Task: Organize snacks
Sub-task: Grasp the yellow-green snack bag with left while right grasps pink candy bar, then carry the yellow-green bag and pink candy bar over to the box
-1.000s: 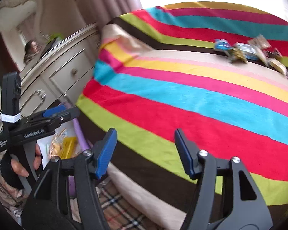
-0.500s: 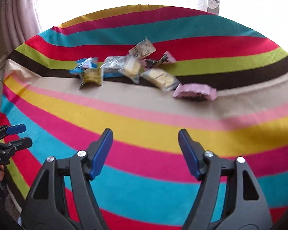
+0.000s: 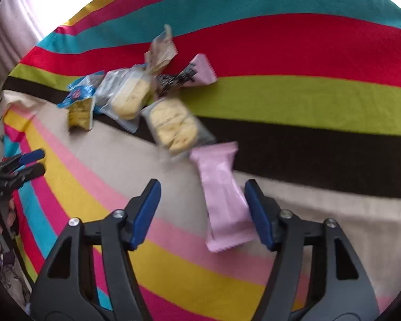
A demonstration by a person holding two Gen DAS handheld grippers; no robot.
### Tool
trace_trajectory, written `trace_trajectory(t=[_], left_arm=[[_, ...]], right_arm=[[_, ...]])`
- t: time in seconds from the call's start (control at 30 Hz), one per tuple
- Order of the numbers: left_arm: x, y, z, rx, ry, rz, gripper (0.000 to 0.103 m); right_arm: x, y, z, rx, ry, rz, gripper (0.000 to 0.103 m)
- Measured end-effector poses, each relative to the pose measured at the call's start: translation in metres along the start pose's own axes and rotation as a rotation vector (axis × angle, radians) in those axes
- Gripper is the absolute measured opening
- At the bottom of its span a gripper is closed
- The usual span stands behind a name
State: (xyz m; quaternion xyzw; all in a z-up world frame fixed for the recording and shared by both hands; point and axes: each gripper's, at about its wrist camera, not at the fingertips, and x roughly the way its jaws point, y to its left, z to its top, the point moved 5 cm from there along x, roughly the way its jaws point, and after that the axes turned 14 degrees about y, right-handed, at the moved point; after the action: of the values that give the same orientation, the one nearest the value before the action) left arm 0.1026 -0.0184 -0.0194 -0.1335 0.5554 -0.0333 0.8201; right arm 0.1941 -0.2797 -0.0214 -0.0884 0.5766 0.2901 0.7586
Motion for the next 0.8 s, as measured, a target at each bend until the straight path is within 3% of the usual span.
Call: trace_trajectory(t=[0.13,0.37,0.47,0.53,0.57,0.6,0.63,0.67,0.8], left_arm=[[0.014,-0.011,0.016,-0.001,-0.008,0.015,0.084],[0.03,-0.025,0.055,-0.056,-0.046,0.04,0.085],[0.045,-0.025,0.076,-0.066,-0.053,0.126,0.085],[0.054,-0.03,0.084,-0.014,-0.043,0.21,0.084],[0.056,-0.034,0.083,0.023,-0.033,0.238,0.081],[0.054,-0.038,0.079,0.053,-0.042,0.228,0.062],[0.05,-0.042,0.072,0.091,-0.046,0.193,0.051],[0.046,-0.044,0.063,0.122,-0.036,0.157,0.046],[0.025,-0.039,0.023,0.166,-0.042,0.098,0.045]], right_arm=[[-0.002,0.022,-0.025,-0.035,-0.052,-0.02,0.056],[0.0,0.008,-0.012,0.11,-0.102,-0.053,0.056],[-0.001,0.006,-0.009,0.165,-0.12,-0.068,0.057],[-0.001,0.005,-0.008,0.186,-0.133,-0.078,0.057],[0.0,0.006,-0.008,0.194,-0.141,-0.084,0.056],[-0.001,0.006,-0.01,0.198,-0.149,-0.099,0.053],[0.0,0.007,-0.012,0.202,-0.154,-0.13,0.034],[-0.001,0.007,-0.014,0.204,-0.156,-0.173,0.031],[-0.006,0.017,-0.034,0.218,-0.177,-0.173,0.029]])
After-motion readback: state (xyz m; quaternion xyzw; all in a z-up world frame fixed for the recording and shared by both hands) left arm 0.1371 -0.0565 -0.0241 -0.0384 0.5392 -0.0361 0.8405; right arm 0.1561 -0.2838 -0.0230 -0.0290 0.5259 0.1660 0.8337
